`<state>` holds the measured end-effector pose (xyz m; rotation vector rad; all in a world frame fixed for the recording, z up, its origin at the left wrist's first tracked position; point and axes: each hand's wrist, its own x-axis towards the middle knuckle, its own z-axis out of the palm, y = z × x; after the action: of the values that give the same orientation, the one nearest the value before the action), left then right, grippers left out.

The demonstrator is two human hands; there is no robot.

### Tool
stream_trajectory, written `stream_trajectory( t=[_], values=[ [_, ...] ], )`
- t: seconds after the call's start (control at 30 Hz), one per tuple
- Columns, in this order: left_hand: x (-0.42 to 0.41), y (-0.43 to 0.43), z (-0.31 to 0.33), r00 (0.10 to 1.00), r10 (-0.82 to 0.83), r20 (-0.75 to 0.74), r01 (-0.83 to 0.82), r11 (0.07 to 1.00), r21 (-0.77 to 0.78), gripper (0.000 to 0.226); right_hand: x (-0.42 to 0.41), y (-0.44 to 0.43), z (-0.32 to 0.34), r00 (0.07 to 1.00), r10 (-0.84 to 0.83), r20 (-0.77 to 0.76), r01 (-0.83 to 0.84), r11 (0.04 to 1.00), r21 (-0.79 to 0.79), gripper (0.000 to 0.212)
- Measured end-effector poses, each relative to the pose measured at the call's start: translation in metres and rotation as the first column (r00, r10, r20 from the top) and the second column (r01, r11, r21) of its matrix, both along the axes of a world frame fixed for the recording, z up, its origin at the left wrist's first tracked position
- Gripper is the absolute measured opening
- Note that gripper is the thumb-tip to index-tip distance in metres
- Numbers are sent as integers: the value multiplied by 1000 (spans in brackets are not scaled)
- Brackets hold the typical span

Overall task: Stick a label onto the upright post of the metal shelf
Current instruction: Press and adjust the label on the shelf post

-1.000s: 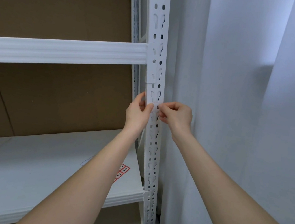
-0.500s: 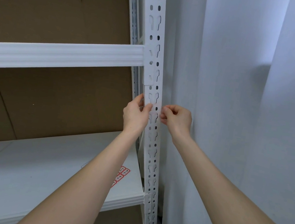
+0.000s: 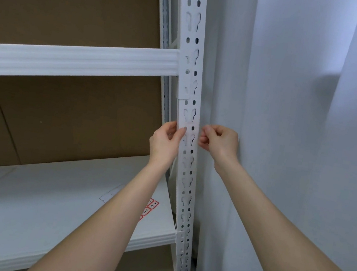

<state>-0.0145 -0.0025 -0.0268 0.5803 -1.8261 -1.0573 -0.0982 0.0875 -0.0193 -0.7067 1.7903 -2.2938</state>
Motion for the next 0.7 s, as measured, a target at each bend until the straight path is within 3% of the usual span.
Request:
stream_trajectory(
  t=[0.17,0.3,0.4,0.57,0.7],
  values=[
    [1,6,-27,998,45,38,-46,999,13,40,12,26,-38,980,197,-39,-181,948,261,8],
    [7,21,-76,986,133,97,-142,986,86,30,26,46,-75,971,215,-104,-140,867,479,17],
    [21,36,-119,979,58,195,-79,992,102,20,34,61,-113,946,296,-131,-145,750,645,23],
    [45,55,-177,930,-69,362,28,993,116,23,44,81,-170,929,368,41,-238,509,827,24],
    [59,67,-205,889,-122,442,47,983,177,24,49,92,-188,916,394,-73,-73,342,937,22]
  ],
)
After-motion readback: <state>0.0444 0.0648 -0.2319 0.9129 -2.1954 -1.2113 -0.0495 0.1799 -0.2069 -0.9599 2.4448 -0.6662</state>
